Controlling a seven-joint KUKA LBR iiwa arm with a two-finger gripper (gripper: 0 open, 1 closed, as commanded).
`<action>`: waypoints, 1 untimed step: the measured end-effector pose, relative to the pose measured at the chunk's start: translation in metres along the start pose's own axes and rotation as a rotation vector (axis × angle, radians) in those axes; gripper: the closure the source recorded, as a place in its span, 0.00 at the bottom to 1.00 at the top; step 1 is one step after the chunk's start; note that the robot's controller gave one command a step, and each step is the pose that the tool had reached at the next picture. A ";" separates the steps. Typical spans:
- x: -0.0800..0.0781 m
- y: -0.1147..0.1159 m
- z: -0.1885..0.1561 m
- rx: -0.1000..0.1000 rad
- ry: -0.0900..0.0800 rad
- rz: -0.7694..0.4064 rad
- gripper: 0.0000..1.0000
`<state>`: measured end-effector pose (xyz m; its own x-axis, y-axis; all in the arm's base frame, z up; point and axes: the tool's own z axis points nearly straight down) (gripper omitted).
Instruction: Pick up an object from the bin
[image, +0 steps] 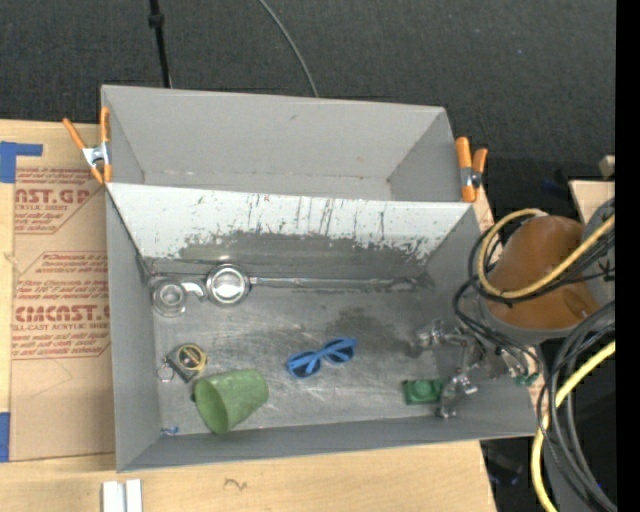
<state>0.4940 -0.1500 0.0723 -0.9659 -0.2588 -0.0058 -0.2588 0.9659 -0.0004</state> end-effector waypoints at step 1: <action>-0.002 0.042 -0.006 0.009 -0.016 -0.177 0.00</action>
Offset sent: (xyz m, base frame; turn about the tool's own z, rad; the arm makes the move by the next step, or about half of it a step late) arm -0.0151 0.0408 0.0032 -0.1753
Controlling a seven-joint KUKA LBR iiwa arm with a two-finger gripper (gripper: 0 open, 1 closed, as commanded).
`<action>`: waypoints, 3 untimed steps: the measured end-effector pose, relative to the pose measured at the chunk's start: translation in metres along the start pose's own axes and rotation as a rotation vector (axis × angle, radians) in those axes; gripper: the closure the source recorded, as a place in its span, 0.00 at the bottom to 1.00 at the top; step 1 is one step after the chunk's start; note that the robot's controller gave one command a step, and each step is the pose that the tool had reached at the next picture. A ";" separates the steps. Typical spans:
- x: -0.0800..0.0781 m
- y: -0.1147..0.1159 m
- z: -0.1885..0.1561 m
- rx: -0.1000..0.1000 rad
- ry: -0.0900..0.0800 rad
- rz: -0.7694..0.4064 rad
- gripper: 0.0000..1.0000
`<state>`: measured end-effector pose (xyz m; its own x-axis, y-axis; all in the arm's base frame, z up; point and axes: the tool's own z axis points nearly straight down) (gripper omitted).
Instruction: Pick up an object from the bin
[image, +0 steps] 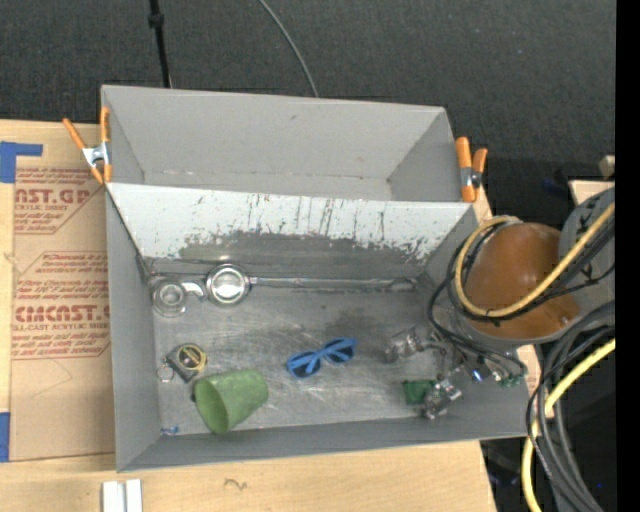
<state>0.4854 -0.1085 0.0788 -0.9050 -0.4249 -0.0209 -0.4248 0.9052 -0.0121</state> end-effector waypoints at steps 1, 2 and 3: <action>0.006 0.002 0.002 -0.011 0.021 0.003 1.00; -0.009 0.001 -0.063 -0.008 0.014 0.002 1.00; 0.005 -0.040 0.006 -0.024 0.015 -0.302 1.00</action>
Offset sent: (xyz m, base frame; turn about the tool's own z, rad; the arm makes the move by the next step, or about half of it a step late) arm 0.0000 0.0000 0.0000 0.0000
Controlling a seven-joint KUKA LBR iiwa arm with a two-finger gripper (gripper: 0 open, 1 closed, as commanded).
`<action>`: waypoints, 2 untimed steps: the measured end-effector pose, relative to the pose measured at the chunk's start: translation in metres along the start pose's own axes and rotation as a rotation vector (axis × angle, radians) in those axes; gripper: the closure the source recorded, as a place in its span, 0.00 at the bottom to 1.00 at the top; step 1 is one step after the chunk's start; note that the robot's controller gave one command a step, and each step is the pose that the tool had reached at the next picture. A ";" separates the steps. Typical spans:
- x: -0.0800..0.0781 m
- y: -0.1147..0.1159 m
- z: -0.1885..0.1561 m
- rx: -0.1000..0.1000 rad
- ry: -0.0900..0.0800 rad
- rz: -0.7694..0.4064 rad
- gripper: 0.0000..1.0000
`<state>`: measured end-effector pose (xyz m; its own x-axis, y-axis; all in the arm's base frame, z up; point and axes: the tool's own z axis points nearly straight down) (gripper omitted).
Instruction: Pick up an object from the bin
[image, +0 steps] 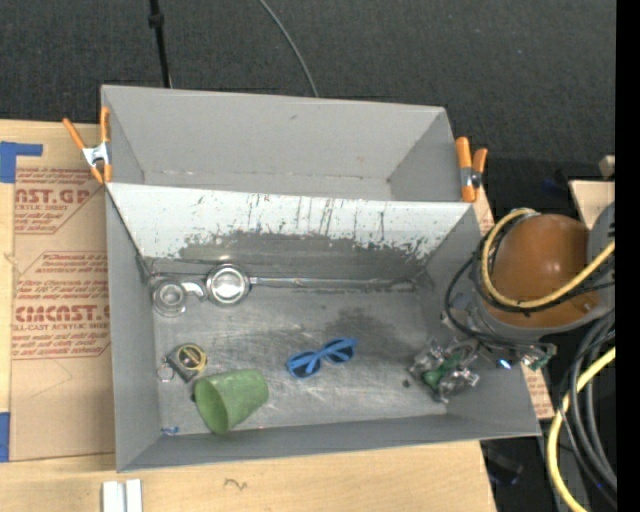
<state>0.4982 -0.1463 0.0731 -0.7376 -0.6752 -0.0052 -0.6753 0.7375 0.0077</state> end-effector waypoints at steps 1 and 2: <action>-0.019 0.012 -0.086 0.013 -0.001 -0.015 1.00; -0.020 0.010 -0.220 0.016 -0.002 -0.034 1.00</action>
Offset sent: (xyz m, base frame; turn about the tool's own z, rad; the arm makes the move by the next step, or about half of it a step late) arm 0.0036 0.0194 0.0820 -0.0135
